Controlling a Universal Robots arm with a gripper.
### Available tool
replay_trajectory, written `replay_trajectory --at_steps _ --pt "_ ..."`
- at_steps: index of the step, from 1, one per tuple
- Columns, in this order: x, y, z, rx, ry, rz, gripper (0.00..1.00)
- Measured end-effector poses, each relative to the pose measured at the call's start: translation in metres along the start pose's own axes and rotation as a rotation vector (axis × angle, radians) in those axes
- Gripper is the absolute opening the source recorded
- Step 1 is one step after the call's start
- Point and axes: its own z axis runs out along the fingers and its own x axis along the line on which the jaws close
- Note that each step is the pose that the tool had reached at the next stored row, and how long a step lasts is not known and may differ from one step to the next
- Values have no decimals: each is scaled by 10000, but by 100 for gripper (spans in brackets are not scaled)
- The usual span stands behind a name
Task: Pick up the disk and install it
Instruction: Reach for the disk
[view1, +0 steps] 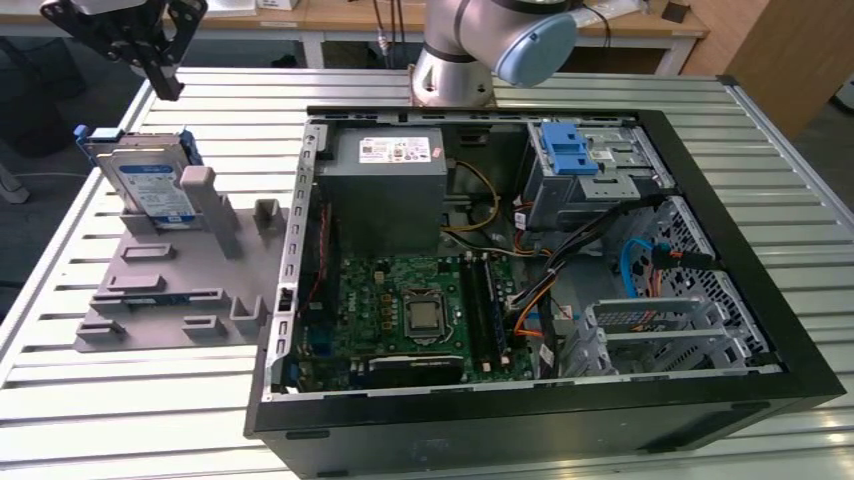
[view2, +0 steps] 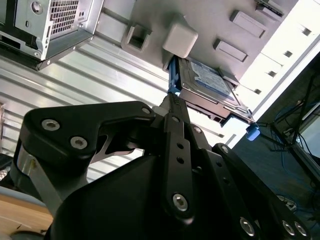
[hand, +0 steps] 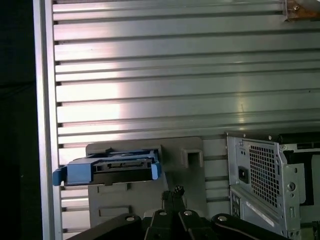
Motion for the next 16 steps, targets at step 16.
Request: replay_trajectory --at_steps 16 --pt "273 44 4 0 -1 0 11"
